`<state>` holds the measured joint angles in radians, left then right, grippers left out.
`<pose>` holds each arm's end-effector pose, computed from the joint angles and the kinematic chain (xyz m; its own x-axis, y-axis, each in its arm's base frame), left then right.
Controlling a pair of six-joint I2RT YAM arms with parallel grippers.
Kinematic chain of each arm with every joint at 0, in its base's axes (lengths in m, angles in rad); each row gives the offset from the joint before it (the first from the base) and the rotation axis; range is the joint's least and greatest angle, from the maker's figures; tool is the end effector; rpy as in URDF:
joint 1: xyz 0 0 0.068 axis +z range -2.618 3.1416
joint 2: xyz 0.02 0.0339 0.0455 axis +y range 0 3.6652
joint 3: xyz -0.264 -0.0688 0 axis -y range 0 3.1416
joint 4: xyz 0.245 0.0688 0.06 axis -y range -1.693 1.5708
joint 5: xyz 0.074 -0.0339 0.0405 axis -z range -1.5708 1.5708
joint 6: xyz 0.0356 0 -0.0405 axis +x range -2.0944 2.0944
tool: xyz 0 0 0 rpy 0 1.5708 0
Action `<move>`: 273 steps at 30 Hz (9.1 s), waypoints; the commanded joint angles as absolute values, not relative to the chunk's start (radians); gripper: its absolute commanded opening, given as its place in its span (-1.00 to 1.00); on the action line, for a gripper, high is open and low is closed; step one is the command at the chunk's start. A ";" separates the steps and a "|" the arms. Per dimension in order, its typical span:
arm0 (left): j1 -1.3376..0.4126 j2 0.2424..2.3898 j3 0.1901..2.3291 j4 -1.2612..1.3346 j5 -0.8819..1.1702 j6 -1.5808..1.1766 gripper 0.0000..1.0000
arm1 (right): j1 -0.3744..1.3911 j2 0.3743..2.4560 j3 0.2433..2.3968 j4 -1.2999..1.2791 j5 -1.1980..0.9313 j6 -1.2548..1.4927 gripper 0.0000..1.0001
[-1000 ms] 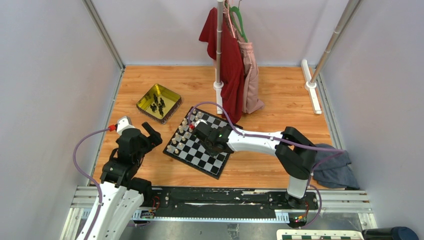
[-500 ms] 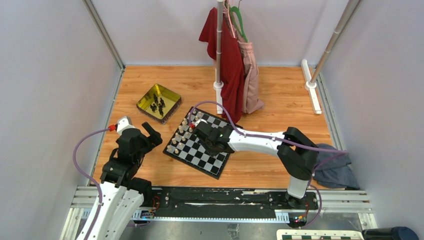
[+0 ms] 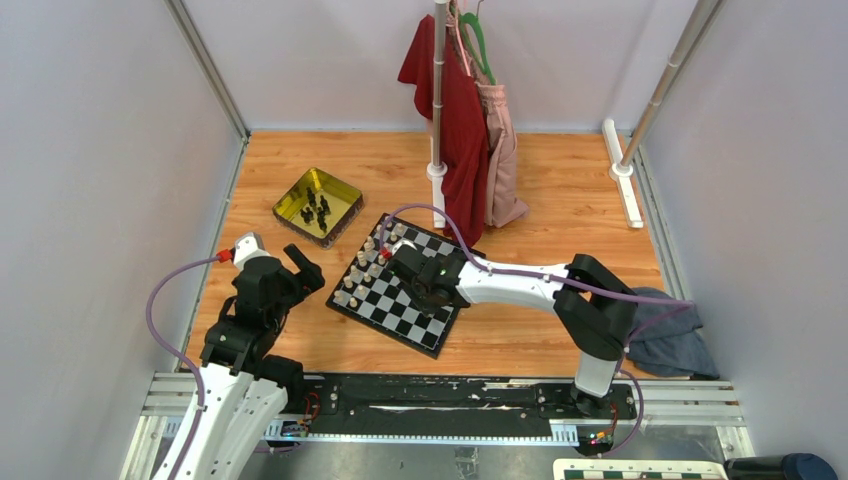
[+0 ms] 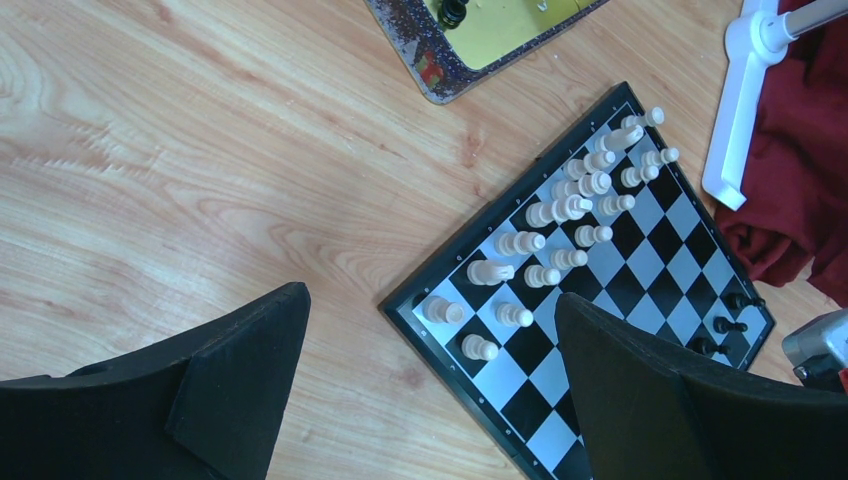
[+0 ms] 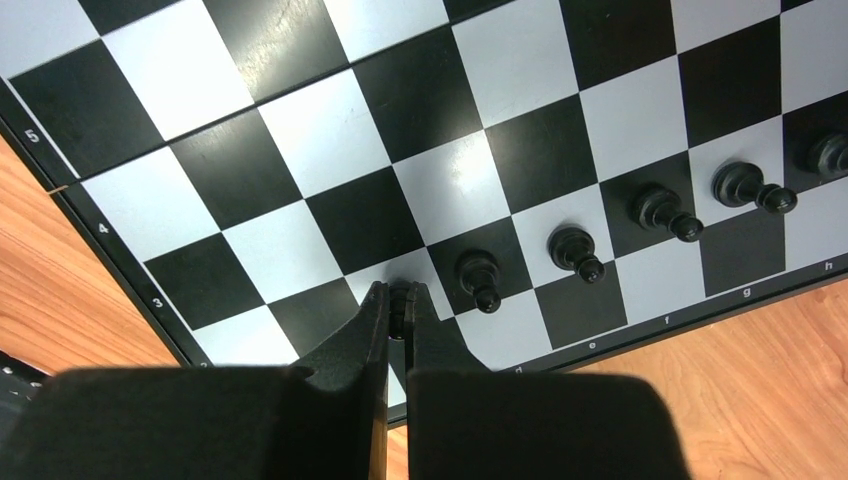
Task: Set up the chess pieces on the board
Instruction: Place the chess piece on the chessboard, then pick up the storage box at the center of the board, then place the storage box at the center of the board.
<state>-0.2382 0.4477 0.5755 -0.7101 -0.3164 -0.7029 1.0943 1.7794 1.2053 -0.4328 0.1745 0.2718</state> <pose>0.1070 -0.0146 0.2592 -0.3895 -0.5376 -0.7478 -0.3671 0.8353 -0.4093 0.1758 0.3271 0.1969 -0.5969 -0.5801 -0.5543 -0.6979 0.7162 0.0021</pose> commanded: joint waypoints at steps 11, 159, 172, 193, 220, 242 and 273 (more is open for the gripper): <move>-0.242 0.455 0.562 -0.688 -0.304 -0.687 1.00 | 1.111 1.759 1.182 -0.449 0.155 0.285 -0.71; -0.005 1.741 1.200 -0.699 -0.409 -0.970 0.22 | 0.897 1.709 1.283 -0.378 0.015 0.165 -0.30; -0.003 1.769 1.221 -0.717 -0.424 -0.962 0.01 | 0.895 1.692 1.265 -0.366 0.015 0.168 -0.31; -0.003 1.795 1.216 -0.758 -0.457 -0.942 -0.77 | 0.890 1.660 1.233 -0.358 0.015 0.174 -0.31; -0.003 1.580 1.169 -0.761 -0.584 -0.876 -1.00 | 0.889 1.629 1.242 -0.385 0.048 0.206 -0.31; -0.003 1.332 1.067 -0.769 -0.472 -0.734 -1.00 | 0.884 1.564 1.292 -0.500 0.232 0.288 -0.32; -0.170 1.095 0.949 -0.771 -0.347 -0.608 -1.00 | 0.897 1.547 1.515 -0.629 0.288 0.316 -0.13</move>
<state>-0.1482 1.1290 0.9489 -0.7959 -0.3771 -0.6216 0.8936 1.5093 1.4513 -0.5922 0.2672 0.3187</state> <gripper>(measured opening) 0.025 0.429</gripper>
